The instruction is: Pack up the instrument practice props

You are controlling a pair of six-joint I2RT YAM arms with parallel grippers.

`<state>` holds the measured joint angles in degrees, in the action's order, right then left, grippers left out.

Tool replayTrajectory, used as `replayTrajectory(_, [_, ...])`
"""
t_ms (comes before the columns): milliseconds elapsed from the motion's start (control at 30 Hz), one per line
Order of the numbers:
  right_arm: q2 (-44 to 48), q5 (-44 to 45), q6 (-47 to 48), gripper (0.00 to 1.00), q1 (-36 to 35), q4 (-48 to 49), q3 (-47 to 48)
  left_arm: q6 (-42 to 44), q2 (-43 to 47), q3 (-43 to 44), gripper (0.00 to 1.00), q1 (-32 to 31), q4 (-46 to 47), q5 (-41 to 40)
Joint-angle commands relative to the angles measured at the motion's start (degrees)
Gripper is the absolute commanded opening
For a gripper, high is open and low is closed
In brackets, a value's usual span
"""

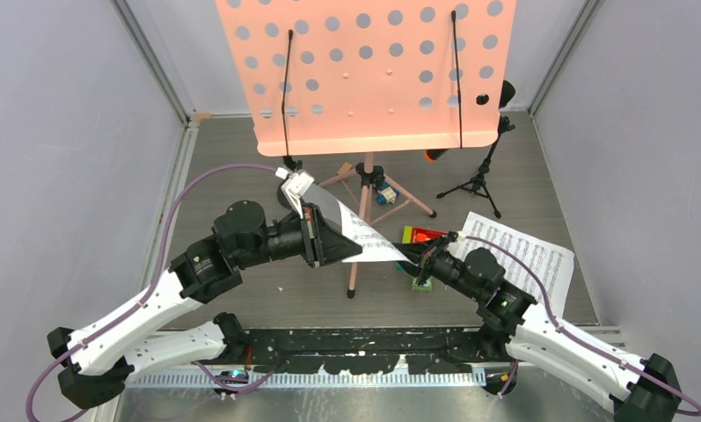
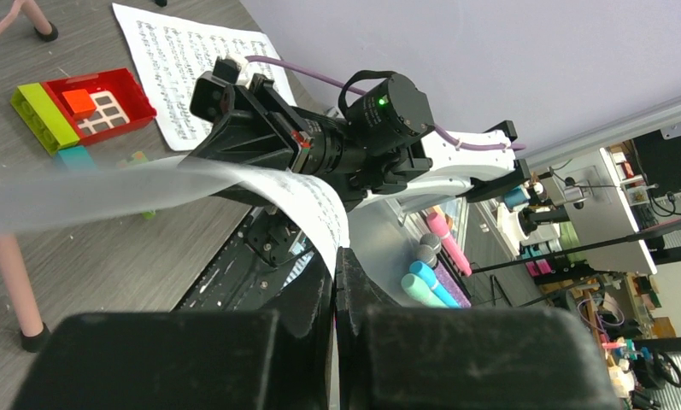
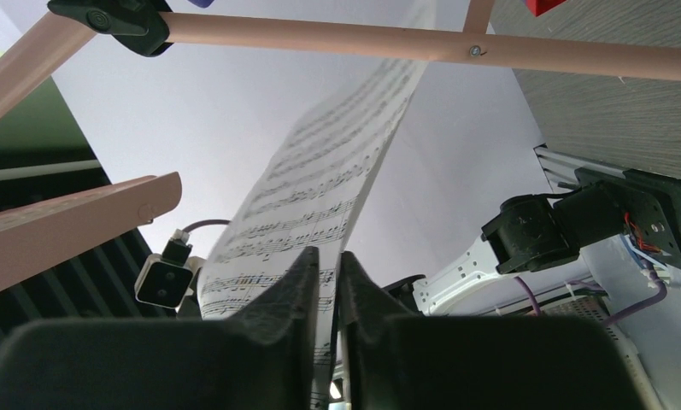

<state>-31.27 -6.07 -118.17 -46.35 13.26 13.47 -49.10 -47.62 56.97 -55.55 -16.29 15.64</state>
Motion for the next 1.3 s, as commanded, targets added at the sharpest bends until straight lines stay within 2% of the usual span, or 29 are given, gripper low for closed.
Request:
replayTrajectory(0, [2.5, 2.1, 0.4, 0.01, -0.1, 0.9, 0.4, 0.1, 1.0, 0.1, 0.23, -0.3, 3.5, -0.2])
replayTrajectory(133, [7.5, 5.3, 3.5, 0.01, -0.1, -6.7, 1.9, 0.2, 2.1, -0.2, 0.51, -0.3, 2.8, -0.6])
replayTrajectory(200, [11.4, 10.1, 6.7, 0.01, -0.1, -14.5, 3.8, 0.5, 3.1, -0.1, 0.8, -0.3, 1.6, -1.1])
replayTrajectory(267, [15.7, 14.5, 10.5, 0.01, -0.1, -24.6, 7.4, 0.8, 4.3, 0.1, 0.9, -0.3, 0.2, -1.7])
replayTrajectory(333, [19.9, 20.6, 15.3, 0.0, -0.1, -37.1, 12.7, 1.1, 5.9, 0.4, 0.96, -0.3, -1.5, -2.3])
replayTrajectory(400, [22.8, 28.3, 20.6, 0.01, -0.1, -51.9, 21.2, 1.4, 7.3, 0.6, 0.98, -0.3, -3.5, -3.2])
replayTrajectory(567, [24.4, 47.1, 28.1, 0.0, -0.1, -77.5, 37.8, 1.5, 9.6, 0.0, 1.0, -0.4, -5.7, -5.0])
replayTrajectory(833, [24.8, 58.8, 31.6, 0.01, -0.1, -91.2, 51.7, 1.6, 9.1, 0.3, 1.0, -0.3, -5.9, -4.7])
replayTrajectory(967, [25.8, 64.5, 27.3, 0.01, -0.1, -98.6, 53.5, 1.8, 8.4, 0.0, 1.0, -0.3, -5.7, -4.8])
replayTrajectory(1100, [26.3, 74.1, 19.6, 0.01, -0.1, -104.0, 50.5, 1.8, 7.5, -0.4, 1.0, -0.3, -5.2, -4.9])
replayTrajectory(1200, [25.3, 82.5, 13.3, 0.01, -0.1, -103.7, 43.7, 1.2, 6.7, -0.7, 1.0, -0.3, -4.6, -4.6])
replayTrajectory(1267, [23.6, 87.0, 11.9, 0.01, -0.1, -100.0, 38.9, 0.6, 6.3, -1.1, 1.0, -0.3, -4.1, -4.0])
